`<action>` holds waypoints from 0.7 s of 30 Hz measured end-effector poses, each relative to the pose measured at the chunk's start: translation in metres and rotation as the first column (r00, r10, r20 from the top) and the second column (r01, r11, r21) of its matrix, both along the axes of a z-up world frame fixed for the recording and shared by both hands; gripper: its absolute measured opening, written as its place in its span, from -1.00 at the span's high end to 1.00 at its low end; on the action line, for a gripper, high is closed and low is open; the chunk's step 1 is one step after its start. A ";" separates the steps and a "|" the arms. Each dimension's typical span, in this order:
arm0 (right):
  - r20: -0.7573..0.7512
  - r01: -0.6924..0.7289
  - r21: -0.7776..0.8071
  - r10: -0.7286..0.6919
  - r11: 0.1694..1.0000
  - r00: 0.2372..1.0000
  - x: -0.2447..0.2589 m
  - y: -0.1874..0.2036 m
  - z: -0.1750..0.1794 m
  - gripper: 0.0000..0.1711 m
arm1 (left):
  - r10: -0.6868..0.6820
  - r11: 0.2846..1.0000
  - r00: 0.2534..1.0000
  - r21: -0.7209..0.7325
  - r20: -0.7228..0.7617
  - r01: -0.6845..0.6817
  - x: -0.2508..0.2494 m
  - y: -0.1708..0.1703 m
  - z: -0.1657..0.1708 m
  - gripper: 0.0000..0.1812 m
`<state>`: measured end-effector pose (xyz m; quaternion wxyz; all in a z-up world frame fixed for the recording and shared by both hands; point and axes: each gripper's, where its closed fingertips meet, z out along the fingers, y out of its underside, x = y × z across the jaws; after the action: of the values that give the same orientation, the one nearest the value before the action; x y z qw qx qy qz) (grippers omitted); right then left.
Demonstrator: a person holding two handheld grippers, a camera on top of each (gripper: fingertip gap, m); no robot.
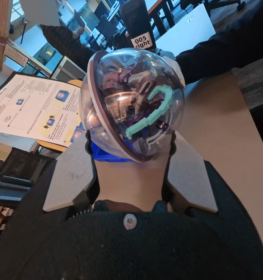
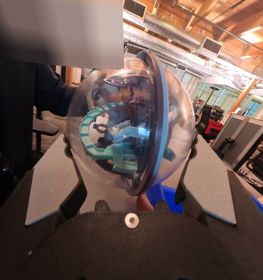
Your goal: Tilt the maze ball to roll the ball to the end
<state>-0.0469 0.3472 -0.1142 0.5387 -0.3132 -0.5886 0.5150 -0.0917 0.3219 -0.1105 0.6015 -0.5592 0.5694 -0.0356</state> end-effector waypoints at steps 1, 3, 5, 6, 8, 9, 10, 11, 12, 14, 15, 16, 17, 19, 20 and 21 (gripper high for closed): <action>-0.008 -0.002 0.006 0.002 1.000 1.000 0.000 0.000 0.001 -0.76 | 0.003 1.000 1.000 0.007 -0.005 -0.003 0.000 0.000 0.001 -0.14; -0.020 -0.009 0.011 0.009 1.000 1.000 0.001 -0.001 0.002 -0.76 | 0.007 1.000 1.000 0.018 -0.014 -0.006 0.002 -0.002 0.002 -0.14; -0.025 -0.015 0.002 0.015 1.000 1.000 0.002 -0.002 0.003 -0.76 | 0.013 1.000 1.000 0.014 -0.016 -0.013 0.003 -0.002 0.004 -0.14; -0.023 -0.018 -0.006 0.018 1.000 1.000 0.002 -0.001 0.004 -0.76 | 0.019 1.000 1.000 0.008 -0.017 -0.019 0.003 -0.002 0.004 -0.14; -0.018 -0.022 -0.018 0.022 1.000 1.000 0.001 -0.001 0.003 -0.76 | 0.026 1.000 0.999 0.005 -0.020 -0.025 0.002 -0.002 0.003 -0.14; -0.016 -0.025 -0.024 0.025 0.999 1.000 0.001 -0.001 0.003 -0.76 | 0.028 1.000 0.999 0.004 -0.022 -0.028 0.002 -0.003 0.004 -0.14; -0.016 -0.030 -0.033 0.030 0.999 0.999 0.000 -0.001 0.002 -0.76 | 0.032 1.000 0.999 -0.001 -0.025 -0.032 0.002 -0.003 0.004 -0.13; -0.015 -0.037 -0.042 0.037 0.998 0.999 0.000 -0.001 0.001 -0.76 | 0.034 0.999 0.999 -0.006 -0.027 -0.034 0.002 -0.004 0.004 -0.13; -0.014 -0.045 -0.051 0.044 0.998 0.999 -0.001 -0.002 0.001 -0.76 | 0.038 0.999 0.999 -0.014 -0.029 -0.038 0.002 -0.005 0.005 -0.13; -0.019 -0.057 -0.064 0.055 0.996 0.998 -0.002 -0.002 0.001 -0.76 | 0.045 0.999 0.999 -0.023 -0.030 -0.045 0.002 -0.006 0.006 -0.13; -0.022 -0.061 -0.069 0.059 0.996 0.998 -0.002 -0.003 0.001 -0.76 | 0.047 0.999 0.998 -0.026 -0.029 -0.048 0.002 -0.007 0.006 -0.14; -0.023 -0.063 -0.069 0.061 0.996 0.998 -0.002 -0.003 0.002 -0.76 | 0.046 0.999 0.999 -0.024 -0.028 -0.047 0.002 -0.007 0.007 -0.14; -0.023 -0.062 -0.066 0.060 0.996 0.998 -0.002 -0.004 0.002 -0.76 | 0.047 0.999 0.998 -0.021 -0.029 -0.048 0.002 -0.008 0.007 -0.14; -0.022 -0.057 -0.054 0.056 0.997 0.998 -0.002 -0.004 0.001 -0.76 | 0.048 0.999 0.998 -0.013 -0.038 -0.049 0.002 -0.009 0.007 -0.14; -0.021 -0.055 -0.048 0.055 0.997 0.998 -0.002 -0.005 0.001 -0.76 | 0.048 0.999 0.998 -0.008 -0.042 -0.048 0.003 -0.009 0.007 -0.14; -0.018 -0.055 -0.042 0.054 0.998 0.998 -0.002 -0.006 0.001 -0.76 | 0.045 0.999 0.998 -0.003 -0.047 -0.046 0.004 -0.010 0.008 -0.14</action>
<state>-0.0488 0.3416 -0.1137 0.5227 -0.3040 -0.5812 0.5446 -0.0882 0.3114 -0.1022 0.5874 -0.5740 0.5704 -0.0100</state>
